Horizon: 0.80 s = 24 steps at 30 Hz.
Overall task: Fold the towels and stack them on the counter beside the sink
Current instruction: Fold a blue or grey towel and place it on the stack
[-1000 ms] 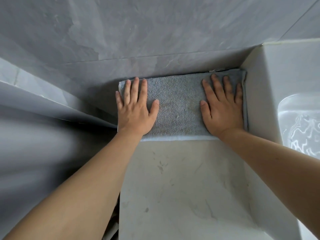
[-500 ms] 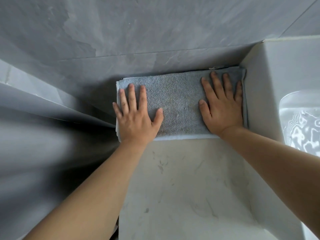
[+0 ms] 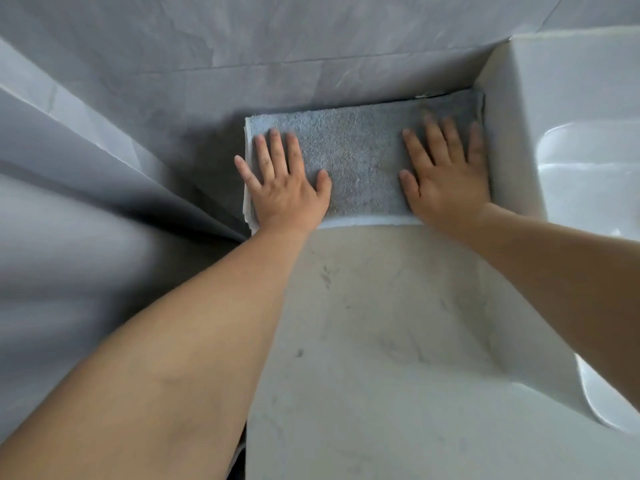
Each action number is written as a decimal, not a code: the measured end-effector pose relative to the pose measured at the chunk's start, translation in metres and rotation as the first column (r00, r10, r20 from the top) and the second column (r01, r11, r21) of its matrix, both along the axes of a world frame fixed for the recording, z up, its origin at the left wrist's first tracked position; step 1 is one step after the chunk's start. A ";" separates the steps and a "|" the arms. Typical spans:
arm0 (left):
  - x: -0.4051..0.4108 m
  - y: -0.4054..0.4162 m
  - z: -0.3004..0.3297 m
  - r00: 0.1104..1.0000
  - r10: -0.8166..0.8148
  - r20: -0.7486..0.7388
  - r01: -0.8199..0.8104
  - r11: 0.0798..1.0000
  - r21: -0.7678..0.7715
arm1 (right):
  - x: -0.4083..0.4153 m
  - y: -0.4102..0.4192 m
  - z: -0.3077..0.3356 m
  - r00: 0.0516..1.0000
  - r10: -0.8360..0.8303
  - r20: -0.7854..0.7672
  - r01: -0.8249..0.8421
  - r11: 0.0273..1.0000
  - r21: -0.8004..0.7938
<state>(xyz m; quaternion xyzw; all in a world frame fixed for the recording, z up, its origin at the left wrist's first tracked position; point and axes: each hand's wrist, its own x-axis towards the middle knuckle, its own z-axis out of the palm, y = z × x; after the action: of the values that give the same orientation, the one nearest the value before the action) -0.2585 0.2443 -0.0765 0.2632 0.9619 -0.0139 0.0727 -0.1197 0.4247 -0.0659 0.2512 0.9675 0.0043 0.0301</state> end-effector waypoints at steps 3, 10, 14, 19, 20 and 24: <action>0.052 -0.018 0.008 0.995 -0.070 -0.068 0.080 0.982 0.170 | 0.068 -0.058 0.000 0.994 0.000 -0.107 -0.016 0.989 -0.145; 0.175 -0.084 -0.032 0.962 -0.262 0.080 0.253 0.962 0.102 | 0.158 -0.102 -0.038 0.991 0.073 0.112 -0.047 0.974 -0.224; 0.172 -0.080 -0.030 0.960 -0.264 0.095 0.256 0.963 0.087 | 0.158 -0.104 -0.040 0.993 0.085 0.080 -0.063 0.969 -0.241; 0.173 -0.082 -0.033 0.965 -0.253 0.067 0.244 0.963 0.114 | 0.157 -0.104 -0.037 0.995 0.080 0.062 -0.061 0.965 -0.255; 0.173 -0.081 -0.033 0.966 -0.251 0.063 0.243 0.964 0.110 | 0.157 -0.103 -0.037 0.995 0.080 0.061 -0.062 0.964 -0.259; 0.174 -0.080 -0.037 0.970 -0.235 0.055 0.230 0.969 0.092 | 0.158 -0.103 -0.039 0.997 0.072 0.041 -0.059 0.963 -0.262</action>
<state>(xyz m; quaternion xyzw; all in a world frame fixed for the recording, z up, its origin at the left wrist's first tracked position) -0.0842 0.1641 -0.1135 0.3773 0.9213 0.0273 0.0906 0.0385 0.3222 -0.1046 0.2127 0.9663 -0.1158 0.0869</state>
